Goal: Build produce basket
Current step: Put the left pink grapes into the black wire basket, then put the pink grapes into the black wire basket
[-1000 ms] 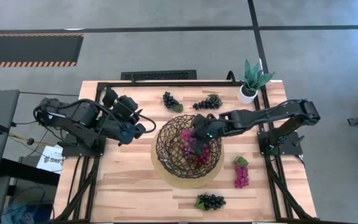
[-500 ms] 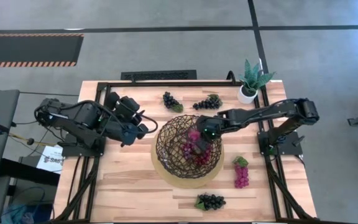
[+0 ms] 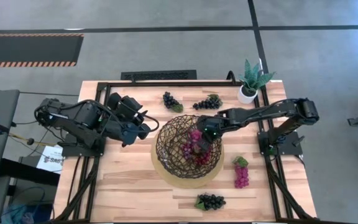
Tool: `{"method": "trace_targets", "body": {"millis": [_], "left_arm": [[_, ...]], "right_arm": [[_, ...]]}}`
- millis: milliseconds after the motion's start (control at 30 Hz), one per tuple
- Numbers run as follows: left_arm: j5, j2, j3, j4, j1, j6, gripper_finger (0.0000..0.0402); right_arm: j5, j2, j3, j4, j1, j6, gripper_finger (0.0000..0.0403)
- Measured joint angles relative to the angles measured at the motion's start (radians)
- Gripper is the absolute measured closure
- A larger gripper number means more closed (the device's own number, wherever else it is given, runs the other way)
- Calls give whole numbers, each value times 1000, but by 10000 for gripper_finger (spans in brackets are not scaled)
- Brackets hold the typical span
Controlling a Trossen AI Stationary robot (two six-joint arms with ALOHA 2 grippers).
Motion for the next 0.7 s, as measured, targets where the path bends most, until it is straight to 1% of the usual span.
{"method": "trace_targets", "body": {"millis": [100,233,467,600,700], "left_arm": [[0,0,0,0,0,0,292],[0,0,0,0,0,0,292],[0,0,0,-15,0,15,292],[8,0,0,-15,0,42,292],[14,0,0,-15,0,61,292]], "right_arm": [[-31,0,0,-13,-13,14,280],[-64,0,12,-23,-27,30,239],[-89,0,107,-63,-29,33,164],[-185,0,203,-157,-8,35,149],[-226,0,280,-291,26,52,148]]}}
